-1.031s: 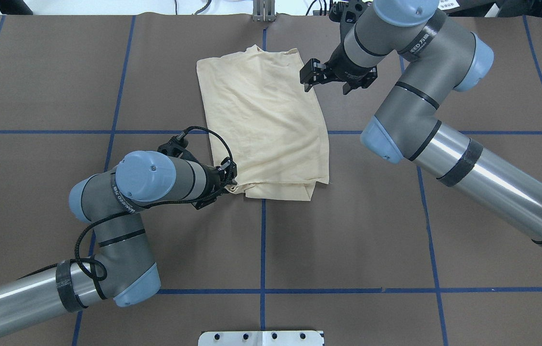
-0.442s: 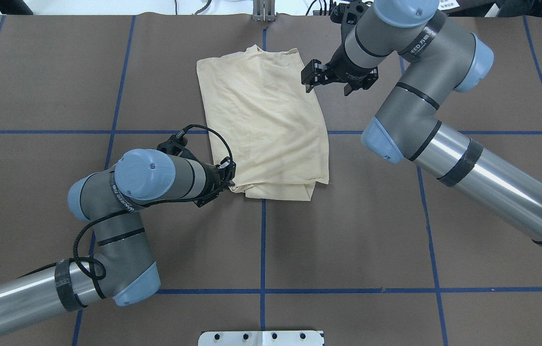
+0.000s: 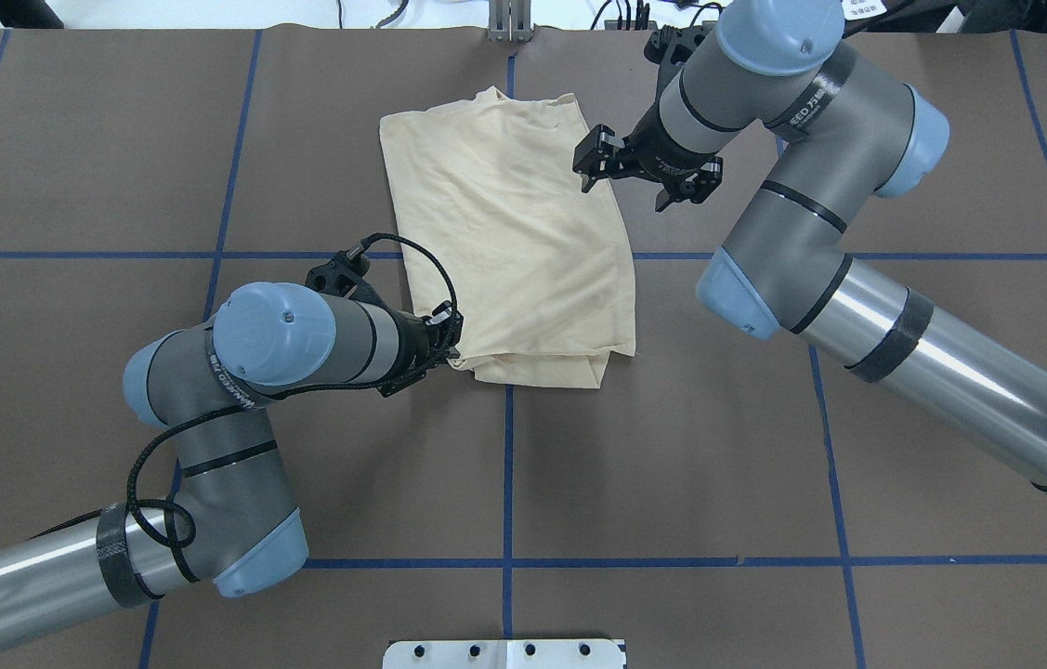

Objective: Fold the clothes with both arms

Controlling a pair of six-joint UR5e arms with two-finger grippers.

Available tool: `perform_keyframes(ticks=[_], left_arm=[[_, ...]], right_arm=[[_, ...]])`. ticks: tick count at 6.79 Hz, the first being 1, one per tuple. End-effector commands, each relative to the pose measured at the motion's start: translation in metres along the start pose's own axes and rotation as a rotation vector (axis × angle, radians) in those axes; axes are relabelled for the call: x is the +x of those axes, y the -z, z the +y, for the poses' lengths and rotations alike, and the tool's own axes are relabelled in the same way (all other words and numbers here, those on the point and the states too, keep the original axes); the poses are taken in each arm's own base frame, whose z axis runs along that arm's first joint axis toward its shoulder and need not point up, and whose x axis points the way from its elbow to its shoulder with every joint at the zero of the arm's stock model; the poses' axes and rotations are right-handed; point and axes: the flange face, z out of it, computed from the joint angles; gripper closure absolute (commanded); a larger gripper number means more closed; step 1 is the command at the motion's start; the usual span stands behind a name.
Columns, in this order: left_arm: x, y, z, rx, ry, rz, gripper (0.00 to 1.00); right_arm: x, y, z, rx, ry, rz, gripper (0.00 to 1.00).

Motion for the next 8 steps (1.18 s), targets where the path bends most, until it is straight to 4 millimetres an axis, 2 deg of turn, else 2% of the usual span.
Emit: perform_keyframes(ticks=[1,3,6,8], left_arm=[[0.003,0.005,0.002,-0.003,-0.024,0.011,1.0],[0.0,0.002,0.001,-0.001,-0.023,0.002,1.0],[0.0,0.0,0.001,-0.001,-0.025,0.003,1.0],[-0.001,-0.001,0.0,0.0,-0.027,0.001,1.0]], right_arm=[[0.0,-0.014,0.029,-0.008,-0.156,0.009,0.0],[-0.009,-0.062,0.083,0.05,-0.186,0.066,0.0],[-0.006,-0.083,0.1,0.02,-0.311,0.177,0.0],[-0.003,-0.088,0.108,0.016,-0.487,0.238,0.0]])
